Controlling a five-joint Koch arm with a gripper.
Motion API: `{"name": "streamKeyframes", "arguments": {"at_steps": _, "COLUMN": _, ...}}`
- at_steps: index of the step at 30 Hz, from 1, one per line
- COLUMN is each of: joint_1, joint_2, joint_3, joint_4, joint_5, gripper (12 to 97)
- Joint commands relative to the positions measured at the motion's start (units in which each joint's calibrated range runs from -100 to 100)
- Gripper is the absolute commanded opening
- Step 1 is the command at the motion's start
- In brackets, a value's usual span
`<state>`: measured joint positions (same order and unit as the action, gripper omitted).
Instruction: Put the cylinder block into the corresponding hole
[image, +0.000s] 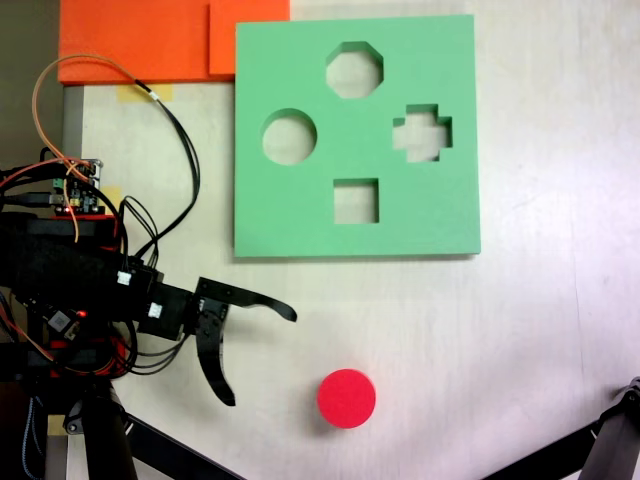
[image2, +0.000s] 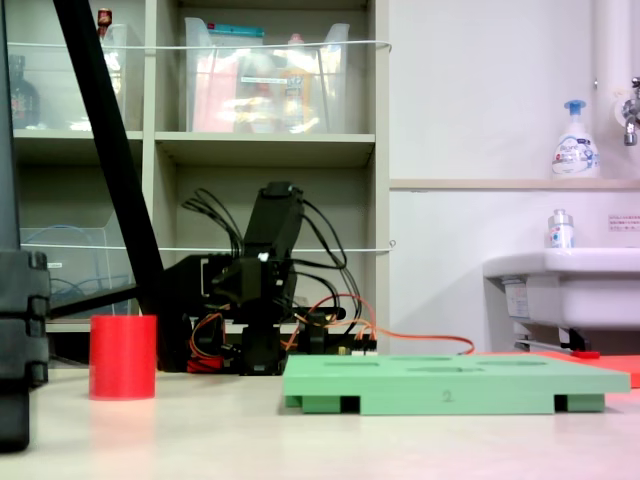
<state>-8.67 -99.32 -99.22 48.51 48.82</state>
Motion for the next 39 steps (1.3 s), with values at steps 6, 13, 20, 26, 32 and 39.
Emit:
{"name": "streamKeyframes", "arguments": {"at_steps": 6, "joint_1": -1.8, "joint_2": 32.8, "joint_3": 5.1, "joint_4": 23.6, "joint_5": 1.0, "gripper": 82.5}}
{"name": "streamKeyframes", "arguments": {"at_steps": 13, "joint_1": -1.8, "joint_2": 56.0, "joint_3": 12.9, "joint_4": 36.6, "joint_5": 1.6, "gripper": 82.5}}
{"name": "streamKeyframes", "arguments": {"at_steps": 20, "joint_1": -2.2, "joint_2": 72.6, "joint_3": 25.6, "joint_4": 36.6, "joint_5": 1.8, "gripper": 82.5}}
{"name": "streamKeyframes", "arguments": {"at_steps": 26, "joint_1": -2.7, "joint_2": 84.9, "joint_3": 33.0, "joint_4": 36.8, "joint_5": 1.9, "gripper": 82.5}}
{"name": "streamKeyframes", "arguments": {"at_steps": 32, "joint_1": -2.9, "joint_2": 91.5, "joint_3": 37.5, "joint_4": 36.8, "joint_5": 1.9, "gripper": 82.5}}
{"name": "streamKeyframes", "arguments": {"at_steps": 39, "joint_1": -3.3, "joint_2": 96.0, "joint_3": 40.8, "joint_4": 36.8, "joint_5": 1.9, "gripper": 82.4}}
